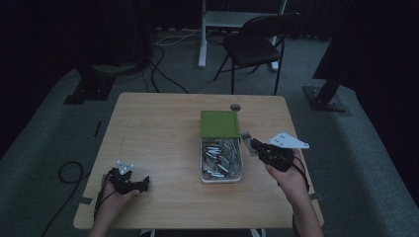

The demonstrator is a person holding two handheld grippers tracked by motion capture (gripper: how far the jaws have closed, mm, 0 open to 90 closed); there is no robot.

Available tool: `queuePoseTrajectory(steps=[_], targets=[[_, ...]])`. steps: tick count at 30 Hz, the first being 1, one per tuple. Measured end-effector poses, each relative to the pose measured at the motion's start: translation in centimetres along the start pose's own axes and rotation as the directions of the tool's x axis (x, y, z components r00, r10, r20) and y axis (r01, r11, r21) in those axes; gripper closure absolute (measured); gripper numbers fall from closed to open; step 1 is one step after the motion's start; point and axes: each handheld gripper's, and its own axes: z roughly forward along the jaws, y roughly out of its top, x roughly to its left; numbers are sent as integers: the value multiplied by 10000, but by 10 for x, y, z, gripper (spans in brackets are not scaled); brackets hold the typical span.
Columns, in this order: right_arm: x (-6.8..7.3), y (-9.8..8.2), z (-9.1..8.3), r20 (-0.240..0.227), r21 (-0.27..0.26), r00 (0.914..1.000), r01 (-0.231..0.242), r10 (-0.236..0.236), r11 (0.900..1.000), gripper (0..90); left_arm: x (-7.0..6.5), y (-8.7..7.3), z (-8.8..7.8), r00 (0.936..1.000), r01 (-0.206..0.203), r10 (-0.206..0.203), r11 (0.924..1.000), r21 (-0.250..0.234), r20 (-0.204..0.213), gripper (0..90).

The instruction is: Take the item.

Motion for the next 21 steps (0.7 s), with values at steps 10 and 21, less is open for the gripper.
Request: queuePoseTrajectory(steps=[10,21], targets=[[-26,-22,-9,667,328,9973,-328,306,9989,896,0,0,0,10000,5,-5,10000,-3,1,17],[-58,-50,-20,1523,681,9854,-873,761,9939,895,0,0,0,10000,3,-3,10000,8,2,17]])
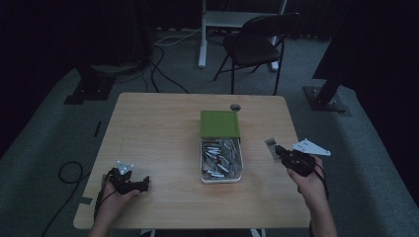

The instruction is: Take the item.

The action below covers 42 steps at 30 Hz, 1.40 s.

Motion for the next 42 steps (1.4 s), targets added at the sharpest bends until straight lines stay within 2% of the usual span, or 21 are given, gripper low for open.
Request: queuePoseTrajectory(steps=[8,16,25,32,42], targets=[[-22,-18,1,458,337,9979,-469,453,9983,895,0,0,0,10000,-1,1,10000,1,-2,17],[-33,-37,10,1028,863,9939,-489,399,9951,894,0,0,0,10000,0,0,10000,-3,0,17],[-37,-50,16,1450,1282,9889,-511,322,9904,894,0,0,0,10000,0,0,10000,-3,-2,17],[-32,-55,23,1612,1645,9869,-276,8,9860,894,0,0,0,10000,0,0,10000,-2,-1,17],[-12,-58,38,1174,1982,9928,15,-252,9802,893,0,0,0,10000,11,-11,10000,-9,-1,17]])
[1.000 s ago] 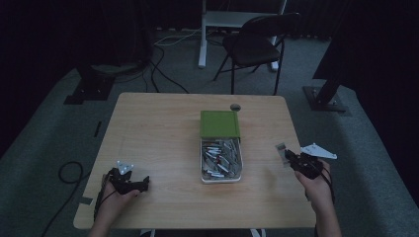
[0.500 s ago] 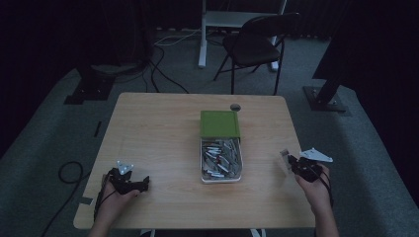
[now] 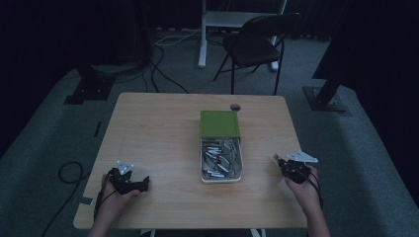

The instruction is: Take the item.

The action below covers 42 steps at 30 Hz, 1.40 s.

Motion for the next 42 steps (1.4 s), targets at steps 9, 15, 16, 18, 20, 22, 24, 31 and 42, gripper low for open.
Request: queuePoseTrajectory(steps=[9,15,16,18,20,22,24,31,42], targets=[[26,-9,17,-393,377,9984,422,-407,9984,884,0,0,0,10000,1,-1,10000,4,0,17],[33,-14,22,-516,505,9976,490,-464,9975,883,0,0,0,10000,2,-2,10000,3,0,17],[34,-15,23,-524,520,9974,513,-485,9973,883,0,0,0,10000,1,-1,10000,4,0,17],[35,-17,25,-562,595,9971,548,-515,9967,880,0,0,0,10000,2,-2,10000,4,0,17],[36,-19,26,-565,612,9970,561,-526,9966,880,0,0,0,10000,2,-2,10000,3,0,17],[36,-19,26,-584,615,9971,516,-480,9968,880,0,0,0,10000,0,0,10000,5,0,17],[36,-19,27,-573,609,9970,552,-518,9966,880,0,0,0,10000,1,-1,10000,3,-1,17],[39,-18,27,-920,597,9931,783,-727,9951,836,0,0,0,10000,1,-1,10000,4,0,17],[41,-18,32,-1601,419,9863,468,-395,9980,682,0,0,0,10000,2,-2,10000,1,1,17]])
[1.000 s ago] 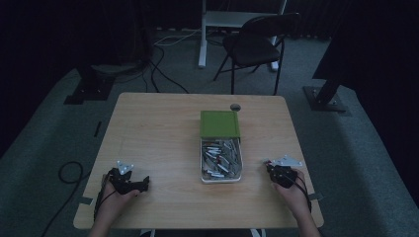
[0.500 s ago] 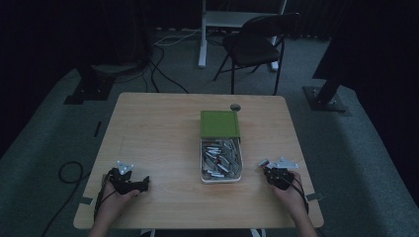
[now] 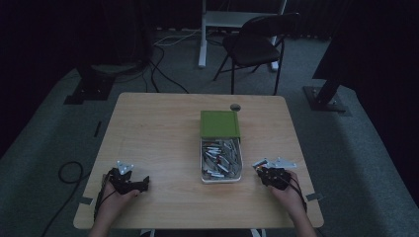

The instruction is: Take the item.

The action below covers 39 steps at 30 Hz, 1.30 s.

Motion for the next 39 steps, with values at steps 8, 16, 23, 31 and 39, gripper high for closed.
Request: queuePoseTrajectory(steps=[8,16,23,31,39], targets=[[2,2,-2,-141,-121,9994,329,-331,9994,518,0,0,0,10000,-12,12,10000,12,9,18],[5,4,-11,-720,-305,9969,280,-302,9991,347,-3,0,-1,9972,-578,583,9982,-124,462,65],[6,3,-13,-1091,-564,9938,142,-203,9983,244,-11,-1,-2,9919,-1058,1072,9941,-236,683,65],[14,-1,-14,-1815,-967,9812,492,-662,9941,179,-28,4,-10,9816,-1578,1619,9863,-475,1008,64],[20,-5,-17,-2366,-1186,9652,850,-1113,9893,172,-51,6,-16,9596,-2167,2256,9737,-702,1679,64]])
